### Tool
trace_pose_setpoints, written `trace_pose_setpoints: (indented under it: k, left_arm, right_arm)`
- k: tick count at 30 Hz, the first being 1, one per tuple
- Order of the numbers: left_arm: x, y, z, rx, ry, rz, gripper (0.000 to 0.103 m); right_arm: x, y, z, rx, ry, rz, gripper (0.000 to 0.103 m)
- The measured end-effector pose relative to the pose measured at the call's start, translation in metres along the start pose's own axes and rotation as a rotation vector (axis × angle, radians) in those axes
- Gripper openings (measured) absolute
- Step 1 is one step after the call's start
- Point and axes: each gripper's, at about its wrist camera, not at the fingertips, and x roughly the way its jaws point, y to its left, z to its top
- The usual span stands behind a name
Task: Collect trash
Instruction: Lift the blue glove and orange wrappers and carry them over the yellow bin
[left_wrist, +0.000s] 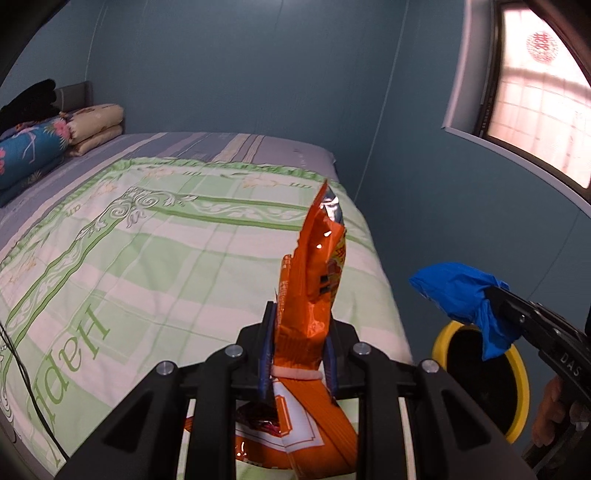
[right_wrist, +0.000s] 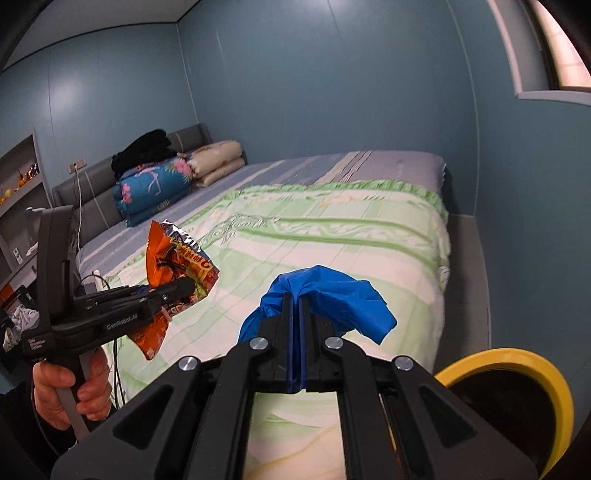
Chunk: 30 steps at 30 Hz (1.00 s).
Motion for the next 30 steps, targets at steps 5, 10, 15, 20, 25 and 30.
trace_pose_setpoints:
  k: [5, 10, 15, 20, 25, 30]
  left_arm:
    - [-0.016, -0.034, 0.004, 0.038, -0.034, -0.035, 0.021]
    - [-0.032, -0.068, 0.008, 0.08, -0.067, -0.067, 0.021]
    - [-0.041, -0.103, 0.01, 0.131, -0.086, -0.109, 0.021]
    - [-0.047, -0.136, 0.01, 0.183, -0.096, -0.144, 0.021]
    - [-0.048, -0.163, 0.009, 0.227, -0.095, -0.174, 0.021]
    - [-0.041, -0.187, 0.006, 0.263, -0.082, -0.202, 0.021]
  right_arm:
    - [-0.031, -0.016, 0.003, 0.015, -0.058, -0.028, 0.002]
    - [-0.058, -0.032, 0.005, 0.031, -0.11, -0.057, 0.002]
    - [-0.084, -0.053, 0.006, 0.051, -0.158, -0.1, 0.002]
    - [-0.103, -0.077, 0.004, 0.074, -0.18, -0.151, 0.002]
    - [-0.116, -0.094, -0.003, 0.093, -0.187, -0.19, 0.002]
    - [-0.123, -0.111, -0.013, 0.118, -0.18, -0.218, 0.002]
